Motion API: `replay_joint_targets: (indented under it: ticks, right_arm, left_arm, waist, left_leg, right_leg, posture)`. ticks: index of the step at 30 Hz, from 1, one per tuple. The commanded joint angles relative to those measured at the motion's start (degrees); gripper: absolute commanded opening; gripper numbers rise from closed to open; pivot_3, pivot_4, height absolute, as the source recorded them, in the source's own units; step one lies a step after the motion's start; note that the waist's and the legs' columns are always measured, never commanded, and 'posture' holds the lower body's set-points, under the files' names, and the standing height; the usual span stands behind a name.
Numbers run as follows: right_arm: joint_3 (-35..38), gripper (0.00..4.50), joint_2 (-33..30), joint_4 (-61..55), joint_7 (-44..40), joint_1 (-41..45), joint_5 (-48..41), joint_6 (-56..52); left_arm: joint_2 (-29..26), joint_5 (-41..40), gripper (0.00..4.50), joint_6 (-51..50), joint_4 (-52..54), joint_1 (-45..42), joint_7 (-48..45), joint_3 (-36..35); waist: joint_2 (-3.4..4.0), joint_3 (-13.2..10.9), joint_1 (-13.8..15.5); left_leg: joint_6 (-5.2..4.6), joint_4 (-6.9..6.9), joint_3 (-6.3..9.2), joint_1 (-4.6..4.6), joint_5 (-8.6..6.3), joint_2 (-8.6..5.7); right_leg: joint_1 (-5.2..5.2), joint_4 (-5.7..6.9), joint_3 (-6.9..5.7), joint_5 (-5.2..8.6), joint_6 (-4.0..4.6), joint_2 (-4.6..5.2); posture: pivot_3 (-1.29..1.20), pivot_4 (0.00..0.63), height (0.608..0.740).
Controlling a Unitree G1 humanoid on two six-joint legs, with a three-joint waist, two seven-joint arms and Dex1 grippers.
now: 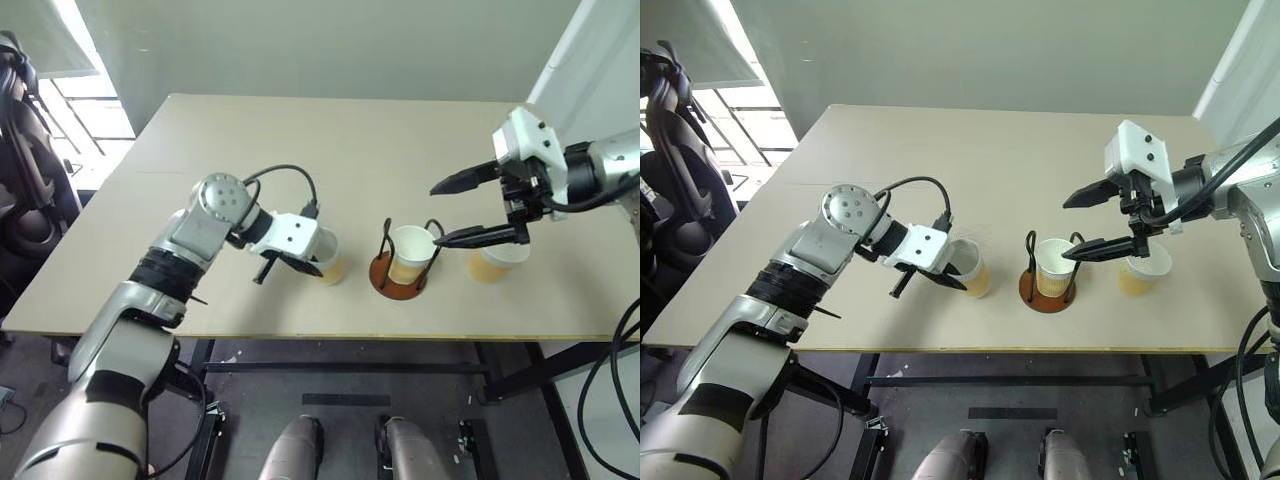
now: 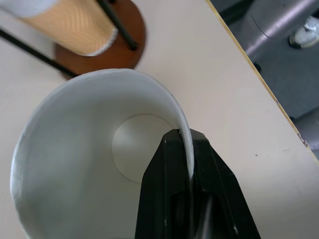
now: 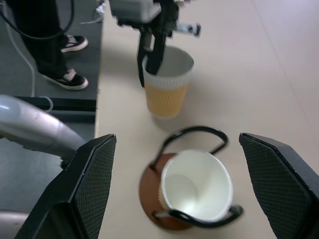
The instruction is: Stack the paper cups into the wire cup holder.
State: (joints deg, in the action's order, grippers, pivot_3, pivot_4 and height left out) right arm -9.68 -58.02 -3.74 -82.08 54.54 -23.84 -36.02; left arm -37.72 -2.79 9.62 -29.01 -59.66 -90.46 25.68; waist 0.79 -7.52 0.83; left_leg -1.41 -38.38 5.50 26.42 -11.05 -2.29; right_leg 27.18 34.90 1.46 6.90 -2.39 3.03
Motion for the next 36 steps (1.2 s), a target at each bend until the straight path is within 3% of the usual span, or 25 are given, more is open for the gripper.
replay_joint_targets:
  ticks: [1, 8, 14, 20, 27, 36]
  right_arm:
    - [2.33, 4.0, -1.95, 2.33, -1.93, -0.37, 1.88, 4.84]
    - [0.49, 4.0, -4.58, 7.97, -7.03, -0.54, 6.21, 10.5]
    - [1.09, 4.0, -3.63, 5.94, -7.16, -1.4, 6.02, 9.13]
    - [1.5, 4.0, -3.79, 4.13, -6.77, -2.15, 5.68, 7.35]
    - [2.85, 4.0, -3.51, 1.12, -5.06, -3.99, 4.65, 5.02]
    - [3.84, 4.0, -6.58, 0.29, -6.07, -6.05, 4.7, 4.68]
  left_arm:
    - [-3.11, -4.82, 0.03, -3.94, 3.09, -3.12, -2.04, 0.14]
    - [-7.18, -15.65, 0.03, -12.55, 0.4, -13.46, -2.04, 5.65]
    - [-2.96, -21.06, 0.03, -15.44, -5.8, -22.04, -2.04, 6.82]
    - [1.75, -24.54, 0.03, -17.57, -8.78, -25.28, -2.04, 7.88]
    - [7.74, -21.67, 0.03, -14.39, -14.69, -26.73, -2.04, 6.88]
    - [16.35, -14.18, 0.03, -8.66, -24.13, -28.41, -2.04, -0.43]
  waist:
    - [0.0, 0.0, -0.05]
    - [0.0, 0.0, 0.18]
    - [0.0, 0.0, 0.14]
    - [0.0, 0.0, 0.16]
    - [0.0, -0.01, 0.39]
    - [0.0, -0.01, 0.97]
  left_leg:
    - [0.0, 0.0, 0.0, 0.0, 0.0, 0.0]
    - [0.02, 0.0, 0.01, 0.07, -0.02, 0.0]
    - [0.03, 0.03, -0.01, 0.08, -0.04, -0.01]
    - [-0.03, 0.02, -0.04, 0.17, -0.1, -0.01]
    - [-0.12, -0.05, -0.07, 0.28, -0.16, -0.01]
    - [-0.46, -0.77, -0.1, 0.64, -0.4, -0.07]
  right_leg:
    - [0.0, -0.01, 0.0, 0.0, 0.0, 0.0]
    - [0.01, -0.06, -0.01, 0.0, 0.0, 0.01]
    - [0.0, -0.11, 0.01, 0.02, -0.04, 0.04]
    - [0.01, -0.19, 0.0, 0.11, -0.24, 0.04]
    - [0.0, -0.32, -0.01, 0.1, -0.48, 0.05]
    - [-0.03, -0.42, 0.02, -0.04, -0.76, 0.07]
  posture:
    - [0.0, 0.15, 0.74]
    - [0.0, 0.15, 0.74]
    - [0.0, 0.15, 0.74]
    - [0.0, 0.15, 0.74]
    - [0.0, 0.15, 0.74]
    - [0.0, 0.15, 0.74]
